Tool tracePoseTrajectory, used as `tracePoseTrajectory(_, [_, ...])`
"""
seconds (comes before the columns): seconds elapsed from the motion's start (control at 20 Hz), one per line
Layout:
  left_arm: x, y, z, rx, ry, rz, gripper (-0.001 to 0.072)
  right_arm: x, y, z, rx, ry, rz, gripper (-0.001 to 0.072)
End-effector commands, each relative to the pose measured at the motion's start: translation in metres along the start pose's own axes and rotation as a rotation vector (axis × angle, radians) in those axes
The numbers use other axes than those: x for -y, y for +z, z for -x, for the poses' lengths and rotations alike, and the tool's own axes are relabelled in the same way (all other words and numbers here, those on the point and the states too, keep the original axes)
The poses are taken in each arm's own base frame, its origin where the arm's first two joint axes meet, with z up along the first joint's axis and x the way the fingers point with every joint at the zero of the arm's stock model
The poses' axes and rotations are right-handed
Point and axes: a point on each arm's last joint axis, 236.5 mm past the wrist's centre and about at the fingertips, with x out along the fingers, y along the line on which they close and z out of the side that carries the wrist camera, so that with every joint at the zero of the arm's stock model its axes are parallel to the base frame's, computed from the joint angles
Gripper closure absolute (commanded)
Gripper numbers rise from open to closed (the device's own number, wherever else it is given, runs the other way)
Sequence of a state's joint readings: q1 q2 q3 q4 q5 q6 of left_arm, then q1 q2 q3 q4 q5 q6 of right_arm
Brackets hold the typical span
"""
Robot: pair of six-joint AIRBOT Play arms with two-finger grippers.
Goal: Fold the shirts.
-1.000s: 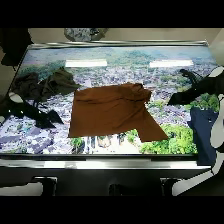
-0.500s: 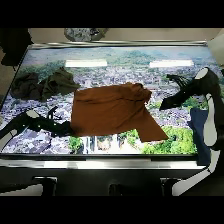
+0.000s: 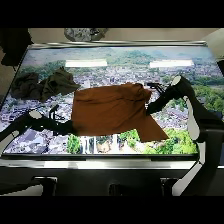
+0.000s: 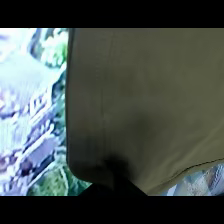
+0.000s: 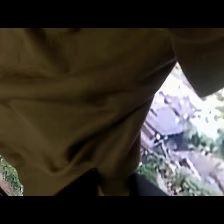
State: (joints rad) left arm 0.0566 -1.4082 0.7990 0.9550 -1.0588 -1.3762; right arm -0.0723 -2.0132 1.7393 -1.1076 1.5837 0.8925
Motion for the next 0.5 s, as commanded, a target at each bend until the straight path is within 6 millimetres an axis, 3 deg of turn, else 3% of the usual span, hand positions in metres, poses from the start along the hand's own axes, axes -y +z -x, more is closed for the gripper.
tracePoseTrajectory(0.0, [0.010,0.008,0.012,0.024,-0.009,-0.094,0.0671,-0.005,0.003,-0.018,-0.028,0.016,-0.027,0.0670])
tracePoseTrajectory(0.1, [0.024,0.033,0.044,0.091,-0.003,-0.158,0.0674,-0.014,0.004,0.009,-0.010,0.001,0.020,0.0670])
tracePoseTrajectory(0.15, [0.041,0.055,0.075,0.188,-0.006,-0.205,0.0674,-0.020,0.013,0.035,0.045,-0.045,0.078,0.0670])
tracePoseTrajectory(0.2, [0.065,0.078,0.117,0.316,-0.009,-0.268,0.0674,-0.027,0.028,0.077,0.151,-0.130,0.131,0.0670])
tracePoseTrajectory(0.25, [0.098,0.098,0.175,0.477,-0.014,-0.348,0.0674,-0.036,0.045,0.128,0.289,-0.237,0.172,0.0669])
tracePoseTrajectory(0.3, [0.135,0.106,0.243,0.647,-0.023,-0.434,0.0674,-0.054,0.061,0.198,0.466,-0.372,0.221,0.0669])
tracePoseTrajectory(0.35, [0.173,0.101,0.310,0.811,-0.033,-0.520,0.0673,-0.082,0.066,0.271,0.645,-0.507,0.272,0.0668])
tracePoseTrajectory(0.4, [0.210,0.083,0.378,0.979,-0.045,-0.602,0.0673,-0.126,0.060,0.351,0.846,-0.656,0.336,0.0668])
tracePoseTrajectory(0.45, [0.246,0.051,0.448,1.161,-0.065,-0.677,0.0673,-0.176,0.043,0.420,1.025,-0.800,0.406,0.0668])
